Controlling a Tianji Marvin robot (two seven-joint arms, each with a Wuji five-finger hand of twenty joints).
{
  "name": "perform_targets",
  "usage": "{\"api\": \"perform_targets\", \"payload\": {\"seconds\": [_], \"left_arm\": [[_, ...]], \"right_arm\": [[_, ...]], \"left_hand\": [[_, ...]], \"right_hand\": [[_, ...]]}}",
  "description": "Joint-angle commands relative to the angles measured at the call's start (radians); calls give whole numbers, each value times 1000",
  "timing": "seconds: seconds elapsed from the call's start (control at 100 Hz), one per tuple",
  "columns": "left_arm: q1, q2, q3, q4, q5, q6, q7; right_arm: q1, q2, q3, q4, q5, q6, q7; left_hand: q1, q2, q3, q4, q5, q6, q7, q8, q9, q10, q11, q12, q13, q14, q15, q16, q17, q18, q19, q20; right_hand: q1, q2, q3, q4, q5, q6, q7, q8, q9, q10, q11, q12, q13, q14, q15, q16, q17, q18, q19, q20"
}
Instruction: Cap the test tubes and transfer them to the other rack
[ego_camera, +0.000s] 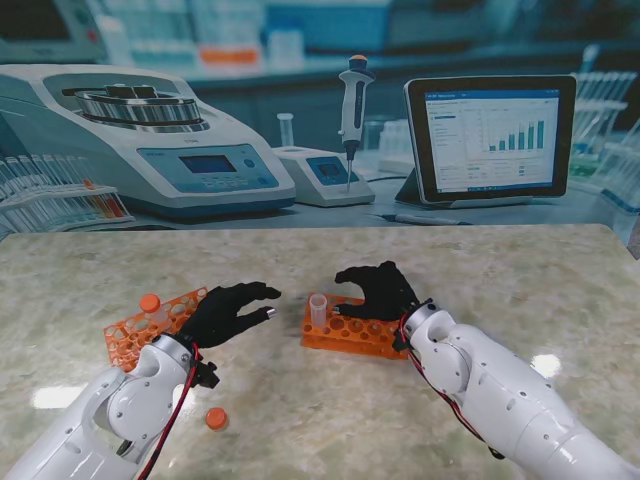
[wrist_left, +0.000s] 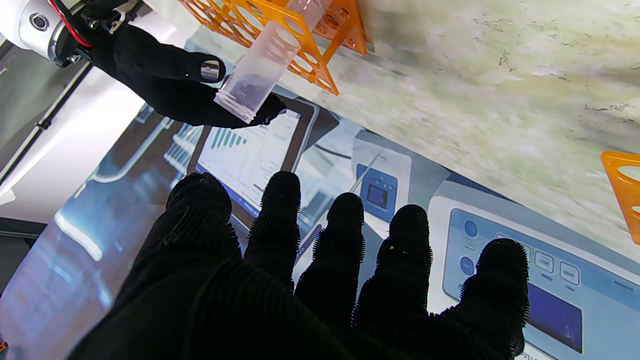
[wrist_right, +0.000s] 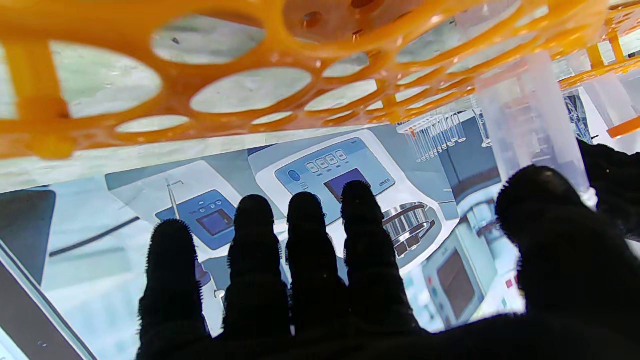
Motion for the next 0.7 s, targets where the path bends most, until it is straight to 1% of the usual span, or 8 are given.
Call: {"api": "perform_targets", "payload": {"seconds": [0.0,0.16,0.36,0.69], "left_arm": [[0,1,0,0,-1,0,-6],[0,2,-2,0,0,-3,-9],[2,2,-3,-2,1,-2,-10],[2,4,-3,-2,1,0,-17]], "right_arm": [[5,-11,-11,10,5,3,-3],[20,-19,-37,35,11,-10,-22],[28,-20,-58,45,-6,-18,-45],[43,-19,-95,53,-19,-14,-39]], "left_hand": [[-15,43,-18,-14,9,14,-15,2,-16,3,-17,-27,-9,-14,-6,-10,-13,-8,-45,-37],[-17,43,-19,-14,8,10,-15,2,-17,4,-18,-27,-10,-16,-7,-11,-15,-10,-47,-36],[-17,43,-19,-14,9,10,-14,3,-19,1,-18,-28,-14,-19,-8,-11,-18,-17,-50,-36],[-17,44,-18,-14,8,9,-14,4,-22,0,-18,-28,-19,-24,-9,-12,-22,-24,-57,-35]], "right_hand": [[-47,-24,19,-12,-32,18,-18,-9,-21,24,-9,-9,-18,-5,-11,-19,-19,7,-1,-26],[-58,-29,26,-16,-32,17,-17,-10,-20,23,-8,-9,-16,-5,-10,-20,-19,9,2,-28],[-66,-34,37,-19,-37,18,-18,-11,-27,24,-12,-12,-27,-3,-14,-23,-23,11,3,-31],[-73,-15,36,-21,-51,25,-24,-16,-44,26,-29,-21,-48,4,-25,-29,-37,14,-1,-38]]}}
